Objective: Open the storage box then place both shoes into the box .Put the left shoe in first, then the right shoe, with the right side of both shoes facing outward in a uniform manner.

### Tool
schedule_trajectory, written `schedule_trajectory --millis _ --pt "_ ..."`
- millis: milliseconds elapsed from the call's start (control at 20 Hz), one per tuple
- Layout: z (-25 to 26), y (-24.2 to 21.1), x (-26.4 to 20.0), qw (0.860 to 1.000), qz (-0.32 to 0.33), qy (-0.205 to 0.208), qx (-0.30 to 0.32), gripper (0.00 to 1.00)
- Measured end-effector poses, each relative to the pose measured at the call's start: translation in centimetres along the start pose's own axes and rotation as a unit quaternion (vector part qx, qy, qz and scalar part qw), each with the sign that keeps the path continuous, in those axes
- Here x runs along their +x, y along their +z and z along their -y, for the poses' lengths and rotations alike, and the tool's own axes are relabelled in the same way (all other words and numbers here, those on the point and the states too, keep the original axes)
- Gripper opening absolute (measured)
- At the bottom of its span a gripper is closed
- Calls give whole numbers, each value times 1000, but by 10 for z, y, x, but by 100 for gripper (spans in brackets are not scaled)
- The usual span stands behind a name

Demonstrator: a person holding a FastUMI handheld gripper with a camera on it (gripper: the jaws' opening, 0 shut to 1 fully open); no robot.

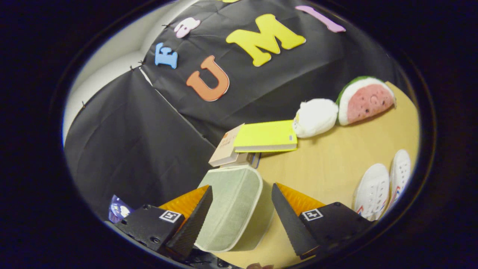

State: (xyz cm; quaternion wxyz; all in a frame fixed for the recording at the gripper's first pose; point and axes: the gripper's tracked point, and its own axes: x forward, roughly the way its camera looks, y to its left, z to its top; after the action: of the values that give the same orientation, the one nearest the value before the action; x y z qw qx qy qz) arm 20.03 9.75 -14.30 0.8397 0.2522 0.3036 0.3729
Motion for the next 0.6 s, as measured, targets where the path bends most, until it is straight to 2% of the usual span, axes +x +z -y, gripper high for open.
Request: schedule_trajectory --millis 150,300,600 --pt "6 -13 21 995 -59 63 44 100" --pt "8 -16 44 977 -112 142 113 100" --pt "21 -30 69 947 -181 191 183 99"
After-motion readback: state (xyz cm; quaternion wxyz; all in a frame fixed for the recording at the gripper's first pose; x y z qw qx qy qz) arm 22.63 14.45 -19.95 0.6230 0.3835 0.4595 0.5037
